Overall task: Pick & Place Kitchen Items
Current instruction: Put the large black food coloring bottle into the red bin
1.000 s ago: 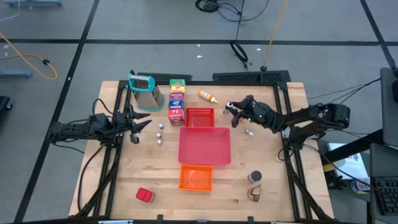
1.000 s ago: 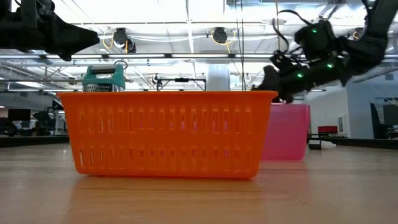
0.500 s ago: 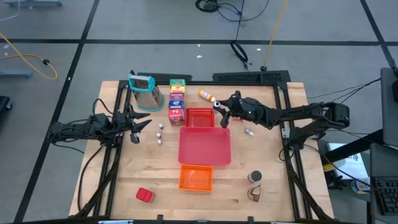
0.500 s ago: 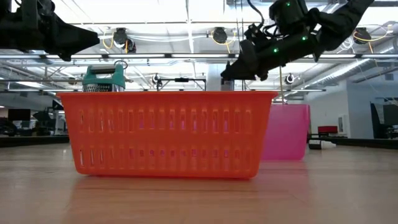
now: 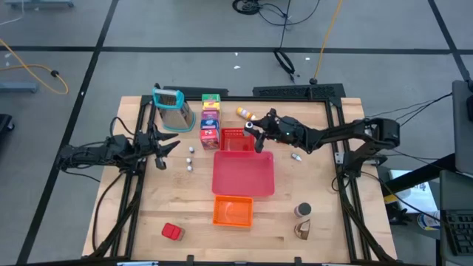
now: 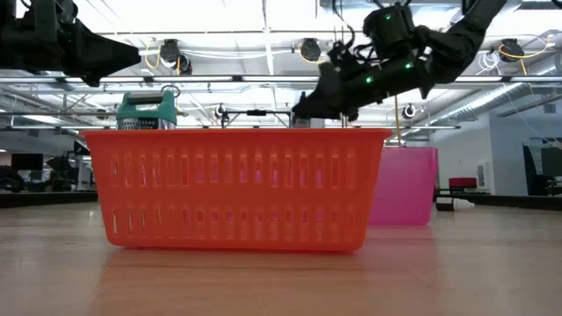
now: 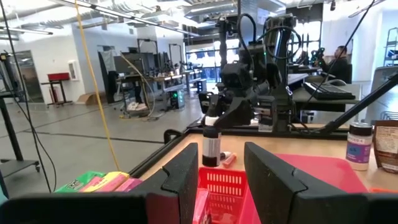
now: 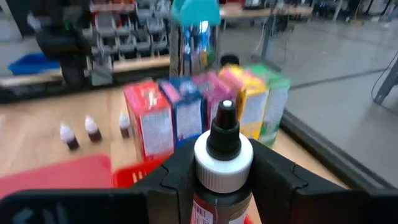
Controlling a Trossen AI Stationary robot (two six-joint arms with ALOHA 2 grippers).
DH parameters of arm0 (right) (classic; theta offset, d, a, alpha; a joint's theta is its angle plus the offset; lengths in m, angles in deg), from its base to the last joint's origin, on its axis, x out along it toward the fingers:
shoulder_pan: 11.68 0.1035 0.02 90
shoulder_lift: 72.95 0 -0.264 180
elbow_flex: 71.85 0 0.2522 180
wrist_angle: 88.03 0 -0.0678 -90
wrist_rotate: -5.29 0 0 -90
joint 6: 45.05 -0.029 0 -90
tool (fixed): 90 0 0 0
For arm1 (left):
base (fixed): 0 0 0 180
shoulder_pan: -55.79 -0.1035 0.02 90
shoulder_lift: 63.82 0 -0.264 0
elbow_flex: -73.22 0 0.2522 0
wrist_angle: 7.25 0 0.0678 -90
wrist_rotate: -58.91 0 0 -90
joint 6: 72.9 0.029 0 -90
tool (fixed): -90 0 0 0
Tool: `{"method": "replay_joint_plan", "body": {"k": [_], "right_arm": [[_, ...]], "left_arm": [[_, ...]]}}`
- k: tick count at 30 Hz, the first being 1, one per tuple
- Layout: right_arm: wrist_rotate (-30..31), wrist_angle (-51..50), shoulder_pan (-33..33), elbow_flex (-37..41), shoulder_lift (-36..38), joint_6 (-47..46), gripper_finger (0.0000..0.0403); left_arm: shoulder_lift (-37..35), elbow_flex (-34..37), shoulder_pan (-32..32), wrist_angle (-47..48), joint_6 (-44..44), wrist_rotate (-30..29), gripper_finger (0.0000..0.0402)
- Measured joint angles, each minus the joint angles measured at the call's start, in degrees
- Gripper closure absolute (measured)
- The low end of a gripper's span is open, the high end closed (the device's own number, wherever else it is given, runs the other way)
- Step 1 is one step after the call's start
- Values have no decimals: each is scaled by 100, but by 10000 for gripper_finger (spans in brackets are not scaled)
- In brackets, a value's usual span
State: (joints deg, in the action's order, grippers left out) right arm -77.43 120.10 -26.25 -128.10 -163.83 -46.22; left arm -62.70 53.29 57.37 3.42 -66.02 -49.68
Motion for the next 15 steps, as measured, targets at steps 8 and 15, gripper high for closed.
{"method": "replay_joint_plan", "body": {"k": [8, 15], "right_arm": [[-7, -128, -9, -324, -706, 39, 290], [8, -87, -117, -405, -1009, 129, 284]], "left_arm": [[0, 0, 0, 40, 9, 2, 270], [0, 0, 0, 64, 25, -7, 270]]}}
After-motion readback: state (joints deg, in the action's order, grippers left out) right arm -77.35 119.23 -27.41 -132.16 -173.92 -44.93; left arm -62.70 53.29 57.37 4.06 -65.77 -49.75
